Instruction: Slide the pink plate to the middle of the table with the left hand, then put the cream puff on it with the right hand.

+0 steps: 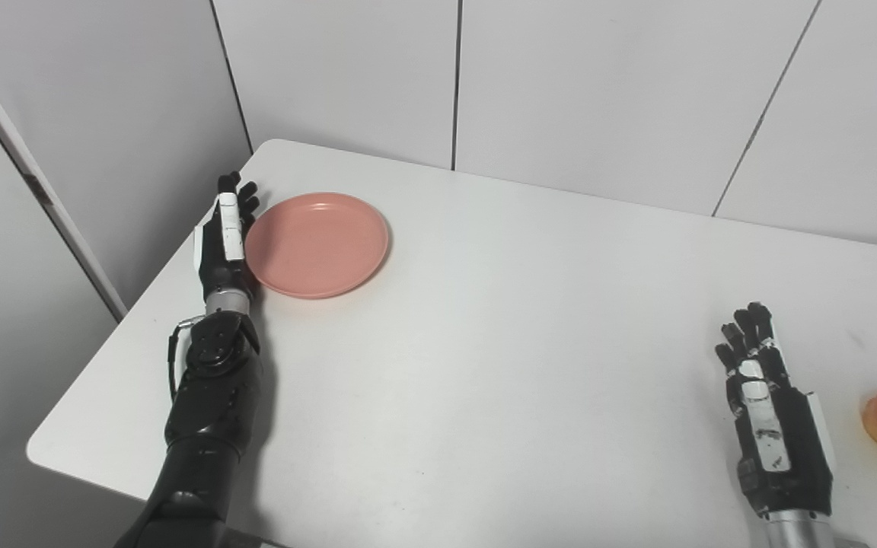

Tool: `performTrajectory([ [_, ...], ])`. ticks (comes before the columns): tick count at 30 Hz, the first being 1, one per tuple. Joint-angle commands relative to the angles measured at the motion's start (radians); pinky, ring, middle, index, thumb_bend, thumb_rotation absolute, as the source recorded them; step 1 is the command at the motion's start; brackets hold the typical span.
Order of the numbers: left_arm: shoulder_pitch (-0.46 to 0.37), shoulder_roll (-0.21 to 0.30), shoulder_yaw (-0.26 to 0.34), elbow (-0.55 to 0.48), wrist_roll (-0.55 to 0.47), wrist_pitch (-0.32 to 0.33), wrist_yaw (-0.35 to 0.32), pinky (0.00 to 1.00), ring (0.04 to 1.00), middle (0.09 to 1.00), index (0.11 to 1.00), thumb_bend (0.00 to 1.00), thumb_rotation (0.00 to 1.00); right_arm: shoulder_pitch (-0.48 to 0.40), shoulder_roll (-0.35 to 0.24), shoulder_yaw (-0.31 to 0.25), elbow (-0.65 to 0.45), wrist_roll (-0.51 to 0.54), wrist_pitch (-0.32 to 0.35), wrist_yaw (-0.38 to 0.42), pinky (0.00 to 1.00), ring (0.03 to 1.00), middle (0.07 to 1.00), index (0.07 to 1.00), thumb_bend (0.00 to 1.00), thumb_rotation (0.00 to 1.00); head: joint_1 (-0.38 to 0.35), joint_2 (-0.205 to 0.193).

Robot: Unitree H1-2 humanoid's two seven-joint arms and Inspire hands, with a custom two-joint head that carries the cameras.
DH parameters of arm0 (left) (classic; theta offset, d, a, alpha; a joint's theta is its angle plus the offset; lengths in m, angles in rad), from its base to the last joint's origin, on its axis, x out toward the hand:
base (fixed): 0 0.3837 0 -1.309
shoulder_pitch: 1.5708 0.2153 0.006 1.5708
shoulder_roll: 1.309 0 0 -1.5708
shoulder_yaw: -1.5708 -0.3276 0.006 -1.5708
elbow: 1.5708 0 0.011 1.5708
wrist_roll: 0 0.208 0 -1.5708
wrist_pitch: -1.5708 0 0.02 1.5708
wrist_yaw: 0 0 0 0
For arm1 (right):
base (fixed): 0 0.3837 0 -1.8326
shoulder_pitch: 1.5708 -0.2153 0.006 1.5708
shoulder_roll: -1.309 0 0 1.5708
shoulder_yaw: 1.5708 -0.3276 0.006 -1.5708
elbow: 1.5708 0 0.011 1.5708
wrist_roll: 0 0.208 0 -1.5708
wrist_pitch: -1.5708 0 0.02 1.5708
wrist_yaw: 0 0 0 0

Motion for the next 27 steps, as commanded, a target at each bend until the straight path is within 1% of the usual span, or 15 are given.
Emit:
performTrajectory([
  [1,-0.013,-0.009,-0.002,-0.014,-0.021,0.017,-0.023,0.94,0.886,0.864,0.866,0.88,1.0,0.035,0.005,-0.002,0.035,0.006,0.006,0.005,1.0,1.0,1.0,1.0,0.65,0.78,-0.001,0.0],
  [3,-0.016,-0.015,0.001,-0.012,-0.031,0.021,-0.026,0.91,0.869,0.847,0.846,0.91,0.97,0.032,0.002,0.002,0.045,-0.007,0.0,0.004,1.0,1.0,1.0,1.0,0.68,0.8,-0.001,0.0],
  [6,-0.016,-0.021,-0.001,-0.012,-0.038,0.018,-0.04,0.88,0.862,0.842,0.841,0.92,0.96,0.028,0.003,0.002,0.051,-0.009,-0.011,0.003,1.0,1.0,1.0,1.0,0.69,0.81,-0.002,0.003],
  [9,-0.012,-0.027,-0.011,-0.028,-0.039,0.028,-0.061,0.88,0.864,0.844,0.846,0.92,0.97,0.025,0.009,0.0,0.054,-0.003,-0.013,0.003,1.0,1.0,1.0,1.0,0.7,0.81,-0.006,0.006],
  [13,-0.007,-0.032,-0.03,-0.044,-0.03,0.04,-0.076,0.9,0.876,0.85,0.855,0.93,0.99,0.022,0.007,0.002,0.058,-0.007,-0.01,0.004,1.0,1.0,1.0,1.0,0.7,0.81,-0.009,0.007],
  [18,0.003,-0.043,-0.056,-0.084,-0.031,0.079,-0.091,0.92,0.882,0.856,0.864,0.94,0.98,0.022,0.009,0.001,0.059,-0.013,-0.017,-0.002,1.0,1.0,1.0,1.0,0.71,0.81,-0.012,0.009],
  [21,0.011,-0.056,-0.07,-0.116,-0.029,0.1,-0.093,0.91,0.877,0.851,0.86,0.95,0.97,0.022,0.009,0.001,0.057,-0.018,-0.021,-0.002,1.0,1.0,1.0,1.0,0.72,0.82,-0.012,0.009],
  [24,0.015,-0.068,-0.077,-0.14,-0.031,0.12,-0.095,0.9,0.871,0.847,0.851,0.94,0.95,0.023,0.009,0.0,0.054,-0.017,-0.018,0.0,1.0,1.0,1.0,1.0,0.72,0.82,-0.019,0.014],
  [27,0.018,-0.075,-0.09,-0.155,-0.024,0.126,-0.101,0.9,0.863,0.84,0.848,0.92,0.94,0.025,0.014,-0.003,0.052,-0.016,-0.013,-0.005,1.0,1.0,1.0,1.0,0.73,0.81,-0.019,0.014],
])
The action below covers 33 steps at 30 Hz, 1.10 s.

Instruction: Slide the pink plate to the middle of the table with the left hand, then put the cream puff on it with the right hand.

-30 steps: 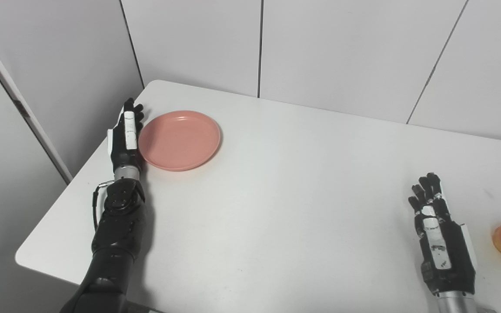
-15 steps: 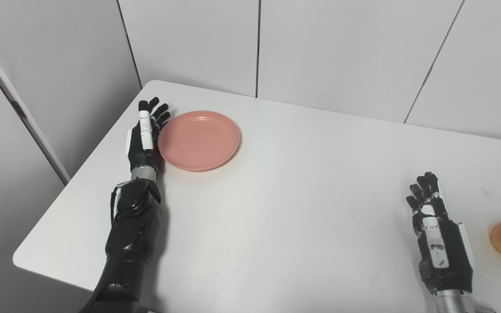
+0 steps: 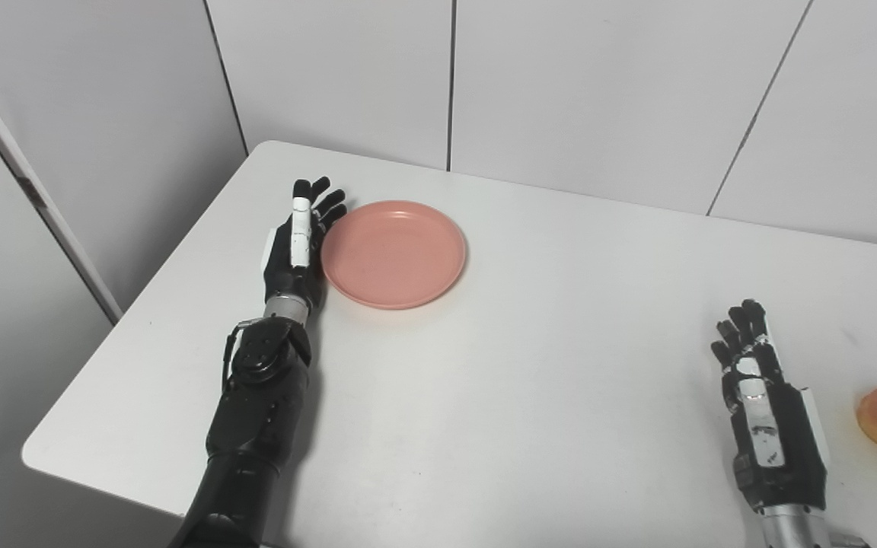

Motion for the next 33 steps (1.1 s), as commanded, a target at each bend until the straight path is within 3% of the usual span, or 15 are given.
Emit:
performTrajectory([
  [1,-0.004,-0.003,-0.014,-0.03,0.012,0.015,-0.019,0.9,0.865,0.841,0.849,0.92,0.94,0.036,0.012,-0.007,0.041,0.006,-0.015,-0.003,1.0,1.0,1.0,1.0,0.73,0.81,-0.006,0.003],
  [13,0.013,-0.027,-0.101,-0.066,0.078,0.047,-0.043,0.92,0.887,0.859,0.863,0.9,0.99,0.036,0.015,-0.006,0.018,0.001,0.015,-0.011,1.0,1.0,1.0,1.0,0.71,0.8,-0.036,0.016],
  [26,0.054,-0.047,-0.171,-0.174,0.09,0.109,-0.094,0.91,0.894,0.869,0.875,0.86,1.0,0.045,0.034,0.01,-0.055,-0.035,0.081,-0.041,1.0,1.0,1.0,1.0,0.66,0.83,-0.152,0.047],
  [33,0.076,-0.045,-0.191,-0.226,0.082,0.152,-0.124,0.95,0.911,0.882,0.886,0.87,0.99,0.035,0.055,0.029,-0.082,-0.088,0.131,-0.07,1.0,1.0,1.0,1.0,0.67,0.84,-0.27,0.07],
])
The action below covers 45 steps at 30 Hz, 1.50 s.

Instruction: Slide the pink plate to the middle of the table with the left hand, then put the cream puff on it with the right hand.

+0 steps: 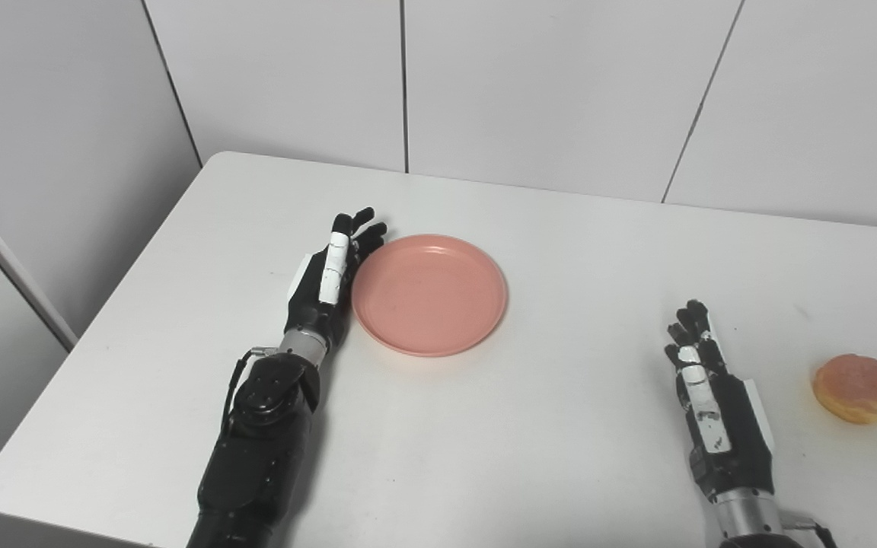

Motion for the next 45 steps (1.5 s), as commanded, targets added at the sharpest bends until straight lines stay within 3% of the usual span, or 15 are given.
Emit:
performTrajectory([
  [1,-0.005,0.006,-0.014,-0.031,-0.005,0.018,-0.041,0.96,0.917,0.888,0.892,0.87,0.99,0.008,0.017,0.012,-0.016,-0.019,0.022,-0.012,1.0,1.0,1.0,1.0,0.67,0.84,-0.025,0.003],
  [18,0.025,0.015,0.001,-0.085,-0.045,0.08,-0.126,0.98,0.94,0.917,0.917,0.87,1.0,-0.016,0.096,0.048,-0.009,-0.112,0.027,-0.088,1.0,1.0,1.0,1.0,0.73,0.86,-0.257,0.038],
  [26,0.032,-0.008,-0.008,-0.088,-0.063,0.096,-0.132,1.0,0.949,0.921,0.914,0.9,0.97,-0.02,0.111,0.046,-0.007,-0.106,0.025,-0.098,1.0,1.0,1.0,0.992,0.75,0.84,-0.255,0.044],
  [45,0.101,-0.023,-0.07,-0.177,-0.034,0.075,-0.157,0.99,0.943,0.931,0.935,0.83,1.0,-0.022,0.106,0.045,-0.014,-0.137,0.043,-0.103,1.0,1.0,1.0,0.982,0.78,0.86,-0.25,0.05],
])
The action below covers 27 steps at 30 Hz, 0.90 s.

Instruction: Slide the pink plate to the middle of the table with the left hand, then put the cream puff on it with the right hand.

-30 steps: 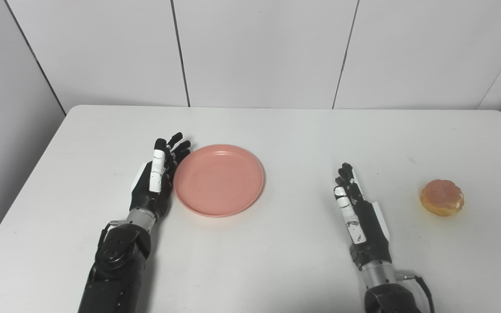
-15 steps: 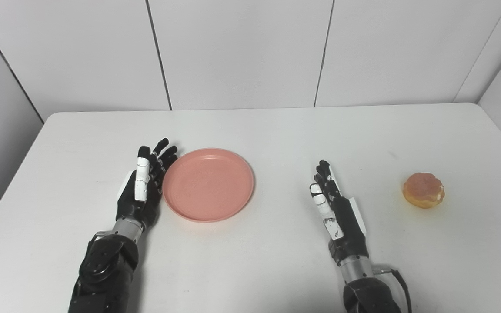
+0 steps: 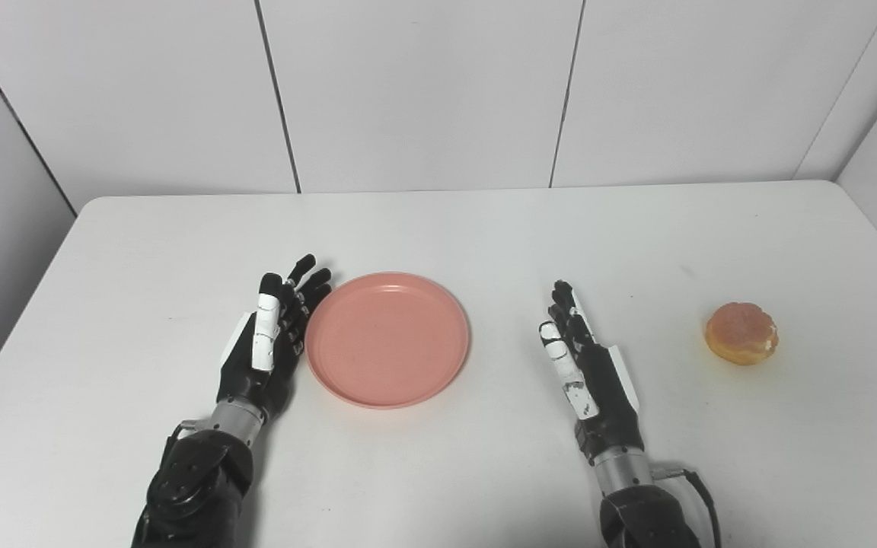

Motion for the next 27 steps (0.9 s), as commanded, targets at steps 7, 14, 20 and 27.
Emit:
performTrajectory([
  [7,0.013,-0.019,-0.032,-0.06,0.009,0.022,-0.009,1.0,0.947,0.931,0.934,0.81,1.0,-0.016,0.003,0.006,-0.032,0.001,0.038,0.005,1.0,1.0,1.0,0.992,0.76,0.87,0.0,0.005],
  [14,0.036,-0.041,-0.05,-0.098,0.01,0.054,-0.01,1.0,0.95,0.931,0.93,0.8,1.0,-0.017,0.001,0.006,-0.035,0.008,0.045,0.008,1.0,1.0,1.0,0.991,0.76,0.87,0.003,0.007],
  [20,0.055,-0.058,-0.069,-0.137,0.024,0.083,0.008,1.0,0.945,0.931,0.922,0.78,1.0,-0.015,0.004,0.006,-0.04,0.005,0.05,0.005,1.0,1.0,1.0,0.993,0.75,0.87,0.004,0.007],
  [27,0.071,-0.076,-0.069,-0.157,0.0,0.097,-0.009,1.0,0.945,0.933,0.931,0.79,0.99,-0.017,0.002,0.007,-0.032,0.007,0.041,0.006,1.0,1.0,1.0,0.99,0.77,0.87,0.006,0.009],
])
